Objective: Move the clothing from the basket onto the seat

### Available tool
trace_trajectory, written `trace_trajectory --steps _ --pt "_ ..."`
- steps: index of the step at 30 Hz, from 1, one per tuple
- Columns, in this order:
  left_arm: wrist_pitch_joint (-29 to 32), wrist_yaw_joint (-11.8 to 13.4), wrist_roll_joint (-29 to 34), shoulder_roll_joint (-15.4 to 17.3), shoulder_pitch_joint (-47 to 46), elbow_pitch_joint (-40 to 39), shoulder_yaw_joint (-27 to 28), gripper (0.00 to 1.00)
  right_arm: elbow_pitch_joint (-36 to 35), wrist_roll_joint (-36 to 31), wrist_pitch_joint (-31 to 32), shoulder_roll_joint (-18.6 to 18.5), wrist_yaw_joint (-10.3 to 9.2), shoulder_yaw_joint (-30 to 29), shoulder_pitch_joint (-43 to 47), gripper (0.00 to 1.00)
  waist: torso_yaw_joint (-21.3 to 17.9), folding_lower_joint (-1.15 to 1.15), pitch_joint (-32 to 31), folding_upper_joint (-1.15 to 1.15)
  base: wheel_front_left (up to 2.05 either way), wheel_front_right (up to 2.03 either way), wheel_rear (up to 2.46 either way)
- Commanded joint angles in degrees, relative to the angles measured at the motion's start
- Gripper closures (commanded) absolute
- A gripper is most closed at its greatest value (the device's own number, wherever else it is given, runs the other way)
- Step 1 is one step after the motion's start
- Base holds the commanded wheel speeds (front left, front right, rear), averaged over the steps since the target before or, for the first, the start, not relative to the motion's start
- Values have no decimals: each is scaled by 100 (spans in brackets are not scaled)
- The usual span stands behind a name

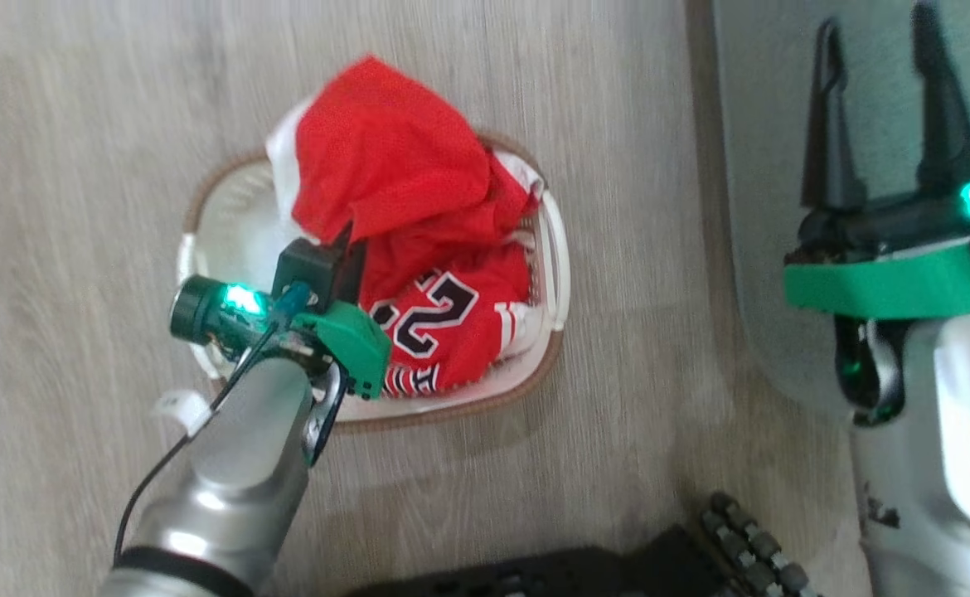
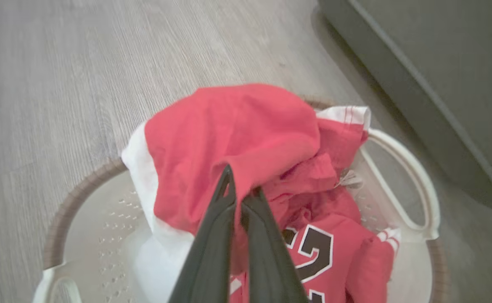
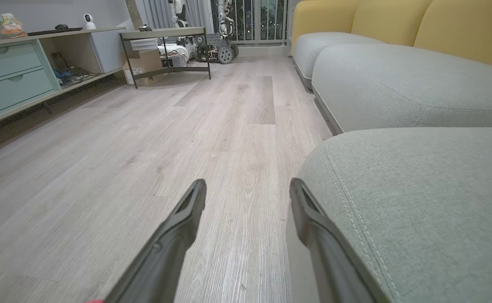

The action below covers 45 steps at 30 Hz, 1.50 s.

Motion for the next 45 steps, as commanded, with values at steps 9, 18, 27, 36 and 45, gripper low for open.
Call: trace_trajectory --steps 9,18,27,36,45 --pt "-56 -439 -110 52 741 -1160 583 100 590 61 -36 -11 -1 165 752 0 231 0 -1675 0 0 0 0" --pt "-56 -736 -70 40 834 -1470 685 100 1129 56 -36 -11 -1 233 1452 0 346 0 -3081 0 0 0 0" --pt "-52 -863 -242 -31 730 -1578 658 100 1314 20 -36 -11 -1 344 2078 0 383 0 -4127 0 0 0 0" --pt "199 -945 -323 -54 227 -1783 520 100 1332 18 -36 -11 -1 851 2157 0 520 0 -4472 0 0 0 0" --pt "439 -1017 -523 -115 -136 -2042 201 100 1616 -38 -36 -11 -1 1800 1467 0 696 0 -4618 0 0 0 0"
